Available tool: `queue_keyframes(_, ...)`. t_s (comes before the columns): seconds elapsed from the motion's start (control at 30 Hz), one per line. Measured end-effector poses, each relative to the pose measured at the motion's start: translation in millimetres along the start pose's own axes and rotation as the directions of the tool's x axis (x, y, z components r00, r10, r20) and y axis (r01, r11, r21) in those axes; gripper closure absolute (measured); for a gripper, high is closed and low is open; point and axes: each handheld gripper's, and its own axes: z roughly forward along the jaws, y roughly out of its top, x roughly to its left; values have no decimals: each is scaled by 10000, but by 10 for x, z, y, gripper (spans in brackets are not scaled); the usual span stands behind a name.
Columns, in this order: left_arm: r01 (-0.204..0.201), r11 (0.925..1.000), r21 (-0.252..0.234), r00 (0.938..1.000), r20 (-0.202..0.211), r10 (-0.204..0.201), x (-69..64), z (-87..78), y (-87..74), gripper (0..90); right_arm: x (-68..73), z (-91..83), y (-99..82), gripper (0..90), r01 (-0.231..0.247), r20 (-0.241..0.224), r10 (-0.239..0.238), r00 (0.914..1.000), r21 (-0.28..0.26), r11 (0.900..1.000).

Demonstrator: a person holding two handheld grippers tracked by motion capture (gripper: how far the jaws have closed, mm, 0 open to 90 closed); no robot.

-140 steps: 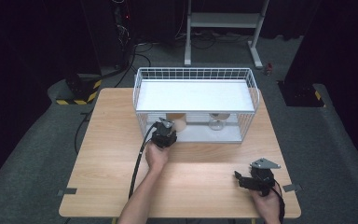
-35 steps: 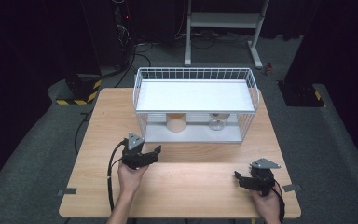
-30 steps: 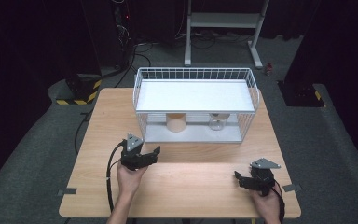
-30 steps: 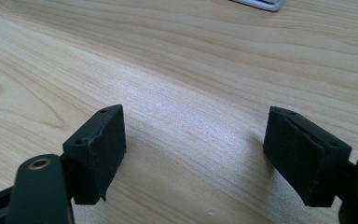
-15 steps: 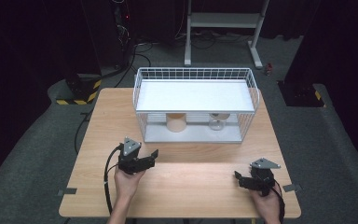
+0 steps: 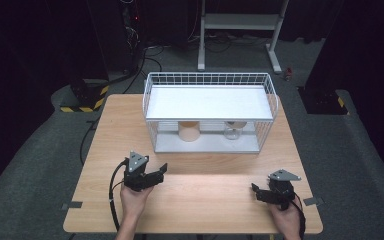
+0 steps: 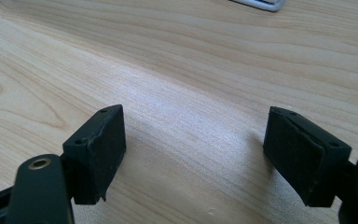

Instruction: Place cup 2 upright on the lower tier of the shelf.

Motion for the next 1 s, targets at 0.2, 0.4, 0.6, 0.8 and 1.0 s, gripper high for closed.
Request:
queue_keyframes(0.2,5,10000,66,10000,9,-5,6,-22,-38,246,0,0,0,210,4,0,-4,10000,-2,10000)
queue_keyframes(0.4,127,9999,77,9999,32,-127,18,-38,-87,244,1,-1,0,210,-9,3,9,10000,5,10000)
queue_keyframes(0.6,121,9998,155,9999,6,-121,21,-52,-129,241,1,-1,0,210,-7,2,7,10000,2,10000)
queue_keyframes(0.8,108,9997,206,9999,-47,-107,20,-66,-161,240,1,0,-1,210,-11,17,11,10000,-1,10000)
queue_keyframes(1.0,104,9995,311,9999,-85,-101,20,-64,-204,239,1,0,0,210,-15,16,15,10000,0,10000)
